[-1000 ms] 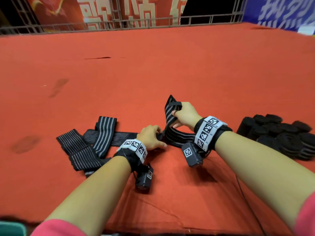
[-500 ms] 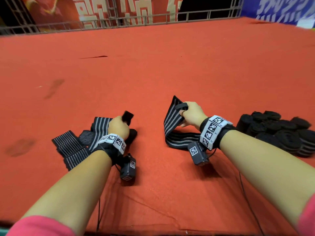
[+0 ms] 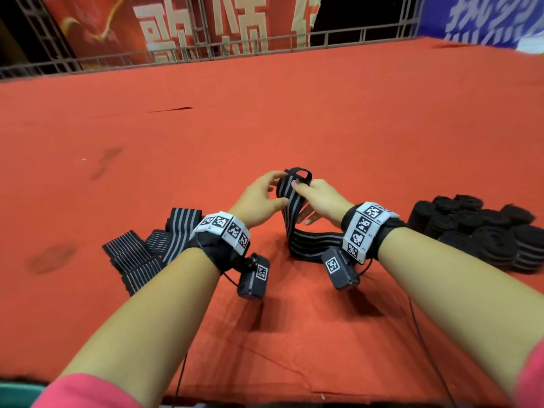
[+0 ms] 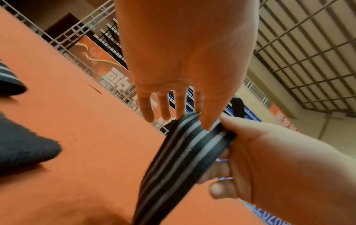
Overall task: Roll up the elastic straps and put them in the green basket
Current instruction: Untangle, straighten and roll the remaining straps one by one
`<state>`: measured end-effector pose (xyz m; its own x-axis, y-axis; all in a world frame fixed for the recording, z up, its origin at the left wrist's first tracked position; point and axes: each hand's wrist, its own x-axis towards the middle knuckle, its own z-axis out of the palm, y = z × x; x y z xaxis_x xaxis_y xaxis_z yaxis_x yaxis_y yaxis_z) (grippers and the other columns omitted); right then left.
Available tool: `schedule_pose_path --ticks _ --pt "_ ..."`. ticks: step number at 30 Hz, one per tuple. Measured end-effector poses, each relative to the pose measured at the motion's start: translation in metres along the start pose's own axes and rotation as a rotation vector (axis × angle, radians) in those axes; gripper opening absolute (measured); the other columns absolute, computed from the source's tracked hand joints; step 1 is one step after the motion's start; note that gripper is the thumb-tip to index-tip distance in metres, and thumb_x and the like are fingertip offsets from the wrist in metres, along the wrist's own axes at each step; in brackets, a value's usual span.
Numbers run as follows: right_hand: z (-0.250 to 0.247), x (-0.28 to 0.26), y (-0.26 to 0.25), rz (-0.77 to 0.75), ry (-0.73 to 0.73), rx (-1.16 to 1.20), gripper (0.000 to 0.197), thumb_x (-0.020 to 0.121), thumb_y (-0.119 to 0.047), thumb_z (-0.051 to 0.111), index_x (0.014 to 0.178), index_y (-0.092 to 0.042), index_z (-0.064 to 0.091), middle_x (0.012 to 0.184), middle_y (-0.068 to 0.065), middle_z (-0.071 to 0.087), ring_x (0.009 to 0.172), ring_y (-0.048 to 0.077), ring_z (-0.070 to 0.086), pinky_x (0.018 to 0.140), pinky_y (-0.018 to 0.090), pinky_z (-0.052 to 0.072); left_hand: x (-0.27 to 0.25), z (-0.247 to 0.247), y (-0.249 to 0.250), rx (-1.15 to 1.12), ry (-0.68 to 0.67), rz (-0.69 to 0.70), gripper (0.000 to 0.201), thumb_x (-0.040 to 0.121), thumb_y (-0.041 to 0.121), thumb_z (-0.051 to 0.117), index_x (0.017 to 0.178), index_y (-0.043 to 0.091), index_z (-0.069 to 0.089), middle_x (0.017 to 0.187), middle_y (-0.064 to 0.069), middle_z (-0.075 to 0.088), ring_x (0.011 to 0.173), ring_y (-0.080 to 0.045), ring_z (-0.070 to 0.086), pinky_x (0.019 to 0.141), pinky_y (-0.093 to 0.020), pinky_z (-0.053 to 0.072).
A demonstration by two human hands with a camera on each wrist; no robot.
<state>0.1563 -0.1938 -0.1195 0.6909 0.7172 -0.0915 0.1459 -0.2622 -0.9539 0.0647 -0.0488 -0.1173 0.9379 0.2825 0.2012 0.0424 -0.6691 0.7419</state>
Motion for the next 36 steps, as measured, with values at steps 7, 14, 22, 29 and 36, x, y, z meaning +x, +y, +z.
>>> schedule_pose_path --ticks 7,14,22,29,36 --pt "-0.013 -0.027 -0.015 -0.022 -0.114 -0.092 0.031 0.104 -0.030 0.044 0.109 -0.004 0.061 0.093 0.016 0.065 0.069 0.028 0.065 0.059 0.037 0.055 -0.002 -0.001 0.023 0.173 -0.056 0.190 0.042 0.088 0.020 0.068 0.129 0.021 0.059 0.121 -0.006 0.058 0.113 -0.018 0.052 0.098 -0.032 0.041" --pt "-0.028 -0.052 -0.021 -0.111 -0.210 -0.080 0.020 0.093 -0.024 0.067 0.109 -0.012 0.068 0.093 0.001 0.070 0.084 0.014 0.067 0.074 0.032 0.056 -0.023 -0.010 0.066 0.226 0.115 0.145 0.013 0.085 0.014 0.067 0.081 0.006 0.057 0.073 -0.007 0.060 0.068 -0.024 0.053 0.065 -0.042 0.045" --pt "-0.039 -0.078 -0.012 -0.141 -0.134 -0.330 0.022 0.078 -0.009 0.078 0.098 -0.013 0.071 0.098 0.002 0.074 0.093 0.018 0.069 0.078 0.025 0.052 -0.046 -0.036 0.122 -0.028 0.369 0.121 0.028 0.091 0.017 0.064 0.072 0.020 0.044 0.069 0.005 0.048 0.062 -0.012 0.046 0.056 -0.029 0.038" --pt "-0.051 -0.102 0.006 -0.121 -0.154 -0.396 0.023 0.082 -0.004 0.075 0.103 -0.011 0.075 0.103 0.001 0.076 0.102 0.017 0.070 0.095 0.036 0.053 -0.074 -0.064 0.144 -0.264 0.561 0.068 0.025 0.093 0.017 0.062 0.074 0.022 0.046 0.074 -0.003 0.052 0.068 -0.019 0.053 0.059 -0.039 0.043" --pt "-0.045 -0.130 0.021 -0.117 -0.214 -0.503 0.031 0.076 -0.003 0.078 0.104 -0.012 0.070 0.103 0.001 0.075 0.096 0.015 0.070 0.092 0.033 0.054 -0.110 -0.088 0.155 -0.350 0.711 0.078 0.022 0.095 0.016 0.058 0.077 0.023 0.048 0.081 -0.010 0.053 0.069 -0.022 0.052 0.059 -0.041 0.043"
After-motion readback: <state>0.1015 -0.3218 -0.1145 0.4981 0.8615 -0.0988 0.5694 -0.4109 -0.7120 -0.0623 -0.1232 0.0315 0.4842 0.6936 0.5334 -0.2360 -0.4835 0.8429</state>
